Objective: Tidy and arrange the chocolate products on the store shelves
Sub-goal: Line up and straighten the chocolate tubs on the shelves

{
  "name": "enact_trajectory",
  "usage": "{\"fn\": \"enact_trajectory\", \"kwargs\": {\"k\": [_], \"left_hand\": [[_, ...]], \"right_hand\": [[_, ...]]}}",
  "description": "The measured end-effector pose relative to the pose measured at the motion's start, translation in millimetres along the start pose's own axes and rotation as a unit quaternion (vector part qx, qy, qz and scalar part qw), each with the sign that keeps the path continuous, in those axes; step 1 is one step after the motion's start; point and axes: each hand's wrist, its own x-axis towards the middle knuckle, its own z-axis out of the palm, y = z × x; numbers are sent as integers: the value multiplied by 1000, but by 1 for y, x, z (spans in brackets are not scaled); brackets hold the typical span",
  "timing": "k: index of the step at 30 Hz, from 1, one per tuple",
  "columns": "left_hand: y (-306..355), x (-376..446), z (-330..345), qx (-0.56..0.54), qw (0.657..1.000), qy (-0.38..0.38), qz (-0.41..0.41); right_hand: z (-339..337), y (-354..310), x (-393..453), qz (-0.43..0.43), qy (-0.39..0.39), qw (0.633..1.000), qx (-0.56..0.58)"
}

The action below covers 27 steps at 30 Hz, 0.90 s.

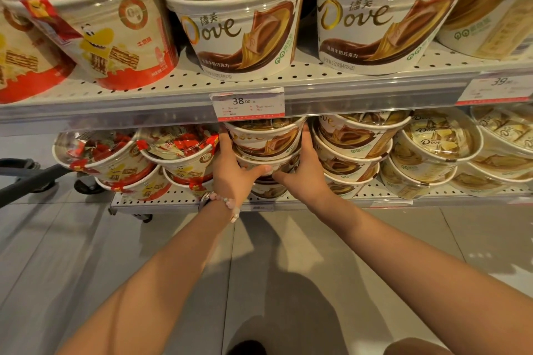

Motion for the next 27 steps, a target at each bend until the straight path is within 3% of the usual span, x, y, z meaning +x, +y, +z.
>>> {"fn": "enact_trajectory", "kwargs": {"k": [9, 20, 25, 27], "left_hand": [[4, 1, -7, -17, 999, -40, -8], [22, -50, 11, -10, 995, 103, -6], [46, -58, 30, -24, 999, 11, -41], [54, -57, 42, -24, 993, -53, -101]], "right_hand": [[-4, 0, -1, -10, -25, 1000, 12], [-56, -4, -42, 9, -69, 997, 30], [-92, 23, -64, 43, 18, 999, -28], [-106, 35, -67, 85, 43, 995, -32]]}}
